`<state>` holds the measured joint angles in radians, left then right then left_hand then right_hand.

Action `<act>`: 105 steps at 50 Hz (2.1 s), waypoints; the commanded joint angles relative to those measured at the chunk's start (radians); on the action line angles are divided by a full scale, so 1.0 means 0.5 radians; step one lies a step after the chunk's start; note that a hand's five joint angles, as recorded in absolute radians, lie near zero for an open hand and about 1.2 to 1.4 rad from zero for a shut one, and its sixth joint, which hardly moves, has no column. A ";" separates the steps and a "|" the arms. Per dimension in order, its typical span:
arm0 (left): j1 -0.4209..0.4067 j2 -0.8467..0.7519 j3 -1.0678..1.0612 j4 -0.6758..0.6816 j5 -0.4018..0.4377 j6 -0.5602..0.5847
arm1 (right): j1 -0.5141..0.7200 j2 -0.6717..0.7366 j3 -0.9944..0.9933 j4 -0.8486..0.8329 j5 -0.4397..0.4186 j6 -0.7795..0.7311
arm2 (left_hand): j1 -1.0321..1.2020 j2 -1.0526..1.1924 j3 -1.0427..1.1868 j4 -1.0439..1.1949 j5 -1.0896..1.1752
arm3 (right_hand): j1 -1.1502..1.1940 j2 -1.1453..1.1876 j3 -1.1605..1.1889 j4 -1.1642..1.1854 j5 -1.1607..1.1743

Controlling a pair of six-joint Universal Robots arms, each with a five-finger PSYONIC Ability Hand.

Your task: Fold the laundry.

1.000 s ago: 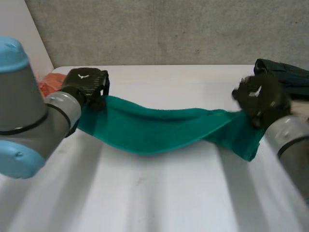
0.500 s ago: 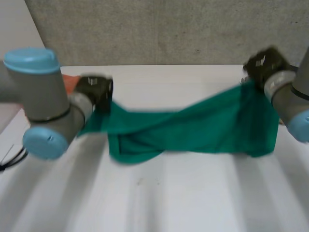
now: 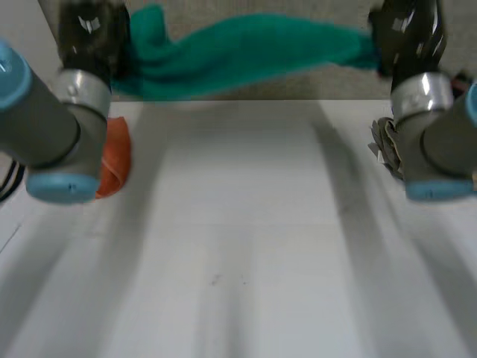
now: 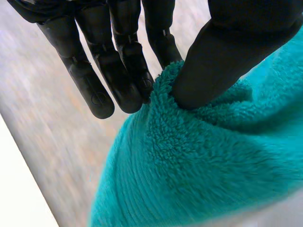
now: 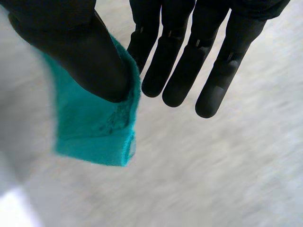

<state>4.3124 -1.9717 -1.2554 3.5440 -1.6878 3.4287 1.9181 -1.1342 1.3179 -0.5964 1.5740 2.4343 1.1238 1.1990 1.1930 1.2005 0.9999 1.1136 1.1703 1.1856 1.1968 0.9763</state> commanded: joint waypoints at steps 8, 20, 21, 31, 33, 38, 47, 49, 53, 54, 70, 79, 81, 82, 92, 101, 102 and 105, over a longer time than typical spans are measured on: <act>-0.022 -0.431 -0.373 -0.093 0.001 0.009 | -0.020 0.228 0.478 0.208 -0.059 -0.012 | 0.545 0.394 0.406 0.391 0.444 | 0.565 0.452 0.421 0.399 0.491; 0.030 -0.125 -0.486 -0.485 0.209 0.091 | -0.133 0.176 0.539 0.272 -0.065 -0.003 | -1.350 -1.501 -1.489 -1.504 -1.451 | 0.565 0.452 0.421 0.399 0.491; 0.057 -0.094 -0.517 -0.501 0.246 0.098 | -0.142 0.170 0.546 0.272 -0.065 -0.006 | -1.351 -1.501 -1.489 -1.504 -1.452 | 0.565 0.452 0.421 0.399 0.491; 0.459 0.191 -1.026 -0.520 0.856 0.278 | -0.145 0.151 0.570 0.275 -0.068 -0.009 | -1.251 -1.401 -1.389 -1.404 -1.352 | 0.565 0.452 0.421 0.399 0.491; 0.527 0.191 -1.075 -0.516 0.927 0.364 | -0.148 0.151 0.570 0.275 -0.068 -0.006 | -1.251 -1.401 -1.389 -1.405 -1.352 | 0.565 0.452 0.421 0.399 0.491; 0.729 0.145 -1.180 -0.510 1.071 0.695 | -0.148 0.155 0.570 0.275 -0.068 0.003 | -1.069 -1.220 -1.208 -1.223 -1.171 | 0.565 0.452 0.421 0.399 0.491; 0.828 -0.112 -1.116 -0.446 1.154 0.941 | -0.142 0.155 0.582 0.278 -0.068 -0.018 | -0.993 -1.143 -1.131 -1.146 -1.094 | 0.565 0.452 0.421 0.399 0.491; 0.818 -0.131 -1.097 -0.397 1.154 0.923 | -0.145 0.155 0.595 0.275 -0.068 -0.015 | -1.004 -1.155 -1.143 -1.158 -1.106 | 0.565 0.452 0.421 0.399 0.491; 0.809 -0.149 -1.060 -0.302 1.154 0.880 | -0.133 0.155 0.607 0.275 -0.071 -0.012 | -0.999 -1.149 -1.137 -1.152 -1.100 | 0.565 0.452 0.421 0.399 0.491; 0.803 -0.155 -1.051 -0.290 1.154 0.868 | -0.133 0.158 0.607 0.275 -0.071 -0.012 | -0.998 -1.149 -1.137 -1.152 -1.100 | 0.565 0.452 0.421 0.399 0.491; 0.687 -0.306 -0.852 -0.286 1.142 0.748 | -0.127 0.182 0.628 0.275 -0.077 -0.021 | -0.993 -1.143 -1.131 -1.146 -1.094 | 0.565 0.452 0.421 0.399 0.491; 0.665 -0.407 -0.732 -0.292 1.139 0.751 | -0.127 0.185 0.635 0.275 -0.080 -0.027 | -1.045 -1.196 -1.184 -1.199 -1.147 | 0.565 0.452 0.421 0.399 0.491; 0.653 -0.425 -0.705 -0.305 1.139 0.751 | -0.127 0.185 0.635 0.275 -0.080 -0.027 | -1.028 -1.178 -1.166 -1.181 -1.129 | 0.565 0.452 0.421 0.399 0.491; 0.634 -0.444 -0.674 -0.323 1.139 0.751 | -0.127 0.185 0.635 0.275 -0.080 -0.027 | -1.005 -1.155 -1.143 -1.158 -1.106 | 0.565 0.452 0.421 0.399 0.491; 0.570 -0.570 -0.502 -0.461 1.127 0.754 | -0.130 0.188 0.635 0.275 -0.080 -0.027 | -0.711 -0.861 -0.849 -0.864 -0.812 | 0.565 0.452 0.421 0.399 0.491; 0.558 -0.588 -0.462 -0.449 1.111 0.742 | -0.130 0.188 0.632 0.275 -0.080 -0.027 | 0.544 0.394 0.406 0.391 0.443 | 0.565 0.452 0.421 0.399 0.491; 0.555 -0.579 -0.462 -0.446 1.096 0.736 | -0.130 0.188 0.635 0.275 -0.077 -0.027 | 0.545 0.394 0.406 0.391 0.444 | 0.565 0.452 0.421 0.399 0.491; 0.536 -0.530 -0.462 -0.443 1.011 0.693 | -0.130 0.188 0.635 0.275 -0.071 -0.027 | 0.545 0.394 0.406 0.391 0.444 | 0.565 0.452 0.421 0.399 0.491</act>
<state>4.5902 -2.2679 -1.4863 3.3160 -1.1342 3.8012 1.8530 -1.0391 1.6348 -0.4591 1.5346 2.4206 1.1449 1.1697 1.1625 1.1710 0.8443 1.1136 1.1703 1.1856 1.1968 0.9764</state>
